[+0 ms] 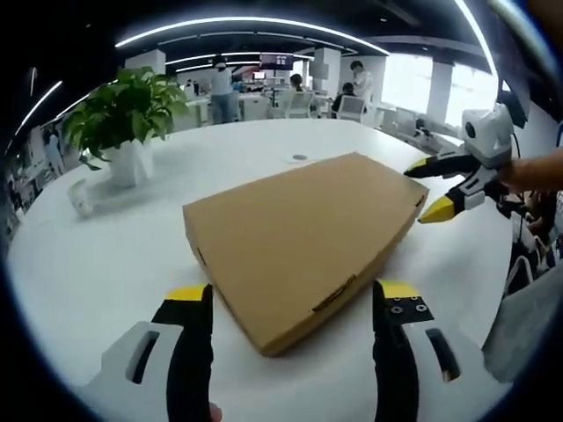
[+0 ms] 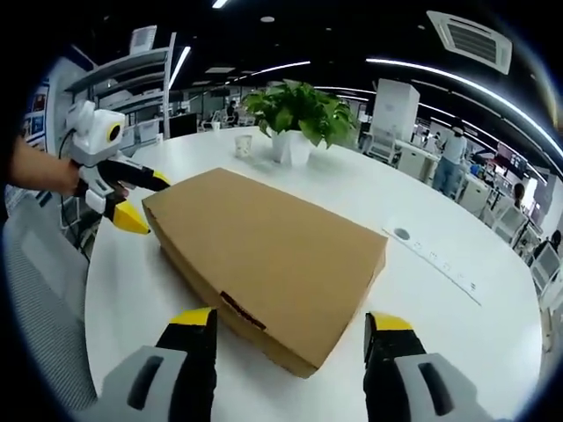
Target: Operate the shoe box by opening the lid, removing the specified soft item, and placing it in the target area until the item is outside and the box remains undamaged.
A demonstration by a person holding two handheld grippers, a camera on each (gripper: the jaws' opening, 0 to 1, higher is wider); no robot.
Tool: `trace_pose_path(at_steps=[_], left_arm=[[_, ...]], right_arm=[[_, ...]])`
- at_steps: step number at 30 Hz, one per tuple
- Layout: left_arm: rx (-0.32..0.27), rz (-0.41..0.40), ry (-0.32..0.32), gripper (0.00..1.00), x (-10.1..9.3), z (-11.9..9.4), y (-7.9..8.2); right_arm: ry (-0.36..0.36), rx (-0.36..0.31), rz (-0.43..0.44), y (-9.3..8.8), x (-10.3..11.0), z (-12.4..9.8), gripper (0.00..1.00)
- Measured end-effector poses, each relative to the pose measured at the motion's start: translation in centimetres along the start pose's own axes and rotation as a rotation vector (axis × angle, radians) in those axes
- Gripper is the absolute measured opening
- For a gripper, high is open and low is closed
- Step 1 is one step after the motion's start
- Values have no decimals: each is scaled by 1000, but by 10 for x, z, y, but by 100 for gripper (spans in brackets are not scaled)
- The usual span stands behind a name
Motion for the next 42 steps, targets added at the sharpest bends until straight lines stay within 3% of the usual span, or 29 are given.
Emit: trace_pose_path(at_steps=[14,42], left_arm=[[5,9,9,69,6,4,-3],[37,20,-36,67,18,0,-4]], right_arm=[[25,-7,6,-2,5,5,64],[-21,-19,103,0,22,2,62]])
Point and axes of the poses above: the point that each gripper's makers call its tool centre point, and the gripper's own axes: z roughly forward along the fingers, x roughly to its left, y roughly out of its top, the point moved 2 cm from there along -z, roughly backward along the fingers, and after that the axes turned 10 degrees about -y, right-handed, at the moved point
